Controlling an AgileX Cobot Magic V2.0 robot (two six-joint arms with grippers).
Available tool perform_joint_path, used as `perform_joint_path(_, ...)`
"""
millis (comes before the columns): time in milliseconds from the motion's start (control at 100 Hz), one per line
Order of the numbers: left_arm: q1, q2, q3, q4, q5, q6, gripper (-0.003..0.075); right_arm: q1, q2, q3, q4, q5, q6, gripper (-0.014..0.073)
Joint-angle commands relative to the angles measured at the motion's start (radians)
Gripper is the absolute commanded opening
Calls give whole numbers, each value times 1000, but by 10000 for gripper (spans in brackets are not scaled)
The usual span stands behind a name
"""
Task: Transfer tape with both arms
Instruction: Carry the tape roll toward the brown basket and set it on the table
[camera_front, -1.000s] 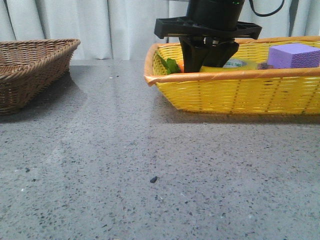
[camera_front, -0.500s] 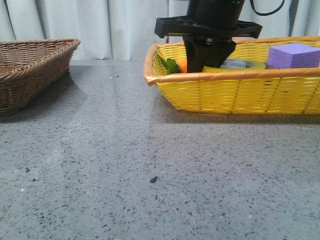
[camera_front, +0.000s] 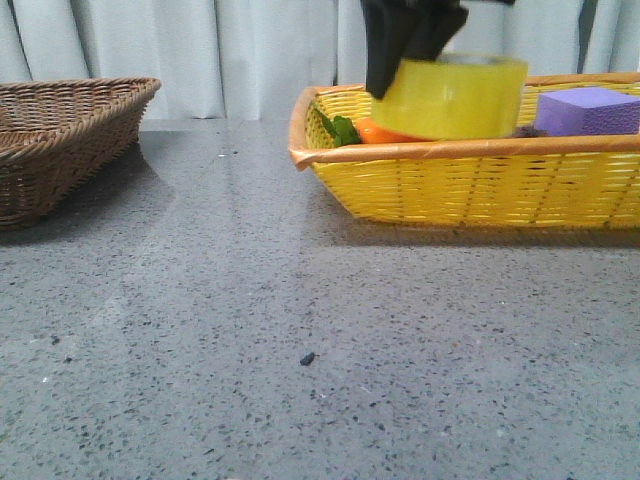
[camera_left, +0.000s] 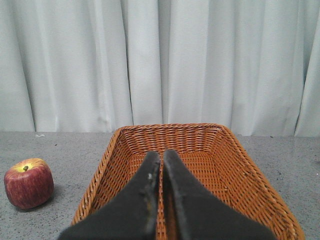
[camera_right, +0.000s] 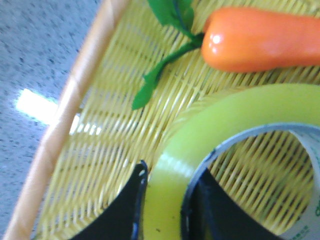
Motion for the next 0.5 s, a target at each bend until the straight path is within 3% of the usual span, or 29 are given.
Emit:
perform_joint_path(0,0,15,-38,-2,-81,-9,-21,2,-62,-102,-9,21,-7,-16)
perform_joint_path(230,0,15,-38,-2,-81,-9,-20,108,-62,-251,-7,59,-19,-16)
perform_joint_path(490,0,15,-38,-2,-81,-9,-21,310,-36,-266,-14,7,-40,-16)
